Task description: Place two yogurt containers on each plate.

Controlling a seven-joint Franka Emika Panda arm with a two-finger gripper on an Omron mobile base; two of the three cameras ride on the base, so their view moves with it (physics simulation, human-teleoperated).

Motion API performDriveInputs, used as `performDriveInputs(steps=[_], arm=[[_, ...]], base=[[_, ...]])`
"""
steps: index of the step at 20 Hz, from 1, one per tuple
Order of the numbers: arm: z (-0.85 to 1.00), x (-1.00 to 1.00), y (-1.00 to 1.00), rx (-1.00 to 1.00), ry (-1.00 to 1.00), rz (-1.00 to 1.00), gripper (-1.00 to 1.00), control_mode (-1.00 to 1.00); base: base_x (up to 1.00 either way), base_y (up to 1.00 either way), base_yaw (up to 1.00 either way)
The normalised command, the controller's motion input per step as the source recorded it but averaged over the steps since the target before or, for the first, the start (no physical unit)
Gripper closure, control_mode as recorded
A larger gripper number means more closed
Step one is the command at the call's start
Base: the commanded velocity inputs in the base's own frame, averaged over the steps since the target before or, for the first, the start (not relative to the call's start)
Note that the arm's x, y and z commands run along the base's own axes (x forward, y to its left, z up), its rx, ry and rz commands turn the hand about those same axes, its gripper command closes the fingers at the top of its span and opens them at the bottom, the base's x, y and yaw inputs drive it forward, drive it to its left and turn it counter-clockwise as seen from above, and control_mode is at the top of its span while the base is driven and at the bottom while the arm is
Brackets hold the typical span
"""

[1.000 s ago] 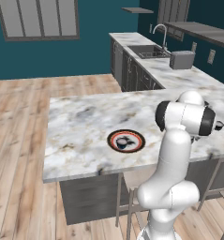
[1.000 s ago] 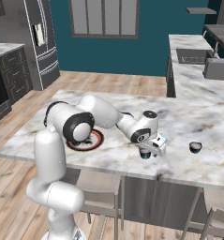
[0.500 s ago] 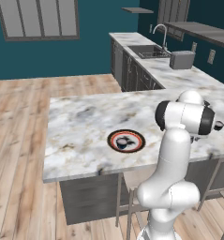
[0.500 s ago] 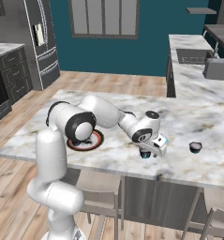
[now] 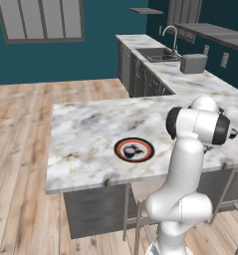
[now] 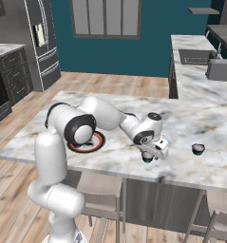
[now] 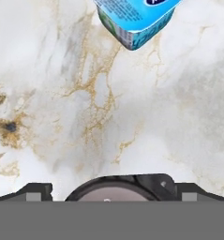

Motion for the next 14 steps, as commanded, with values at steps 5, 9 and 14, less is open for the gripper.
performDriveInputs(steps=[5, 9, 14], arm=[[-0.07, -0.06, 0.08, 0.0, 0.0, -0.01, -1.0, -1.0], [-0.09, 0.0, 0.0, 0.0, 0.0, 0.0, -1.0, -1.0], [0.0, 0.0, -0.01, 0.0, 0.0, 0.0, 1.0, -1.0]], base=[[0.0, 0.0, 0.0], [0.0, 0.0, 0.0], [0.0, 0.0, 0.0]])
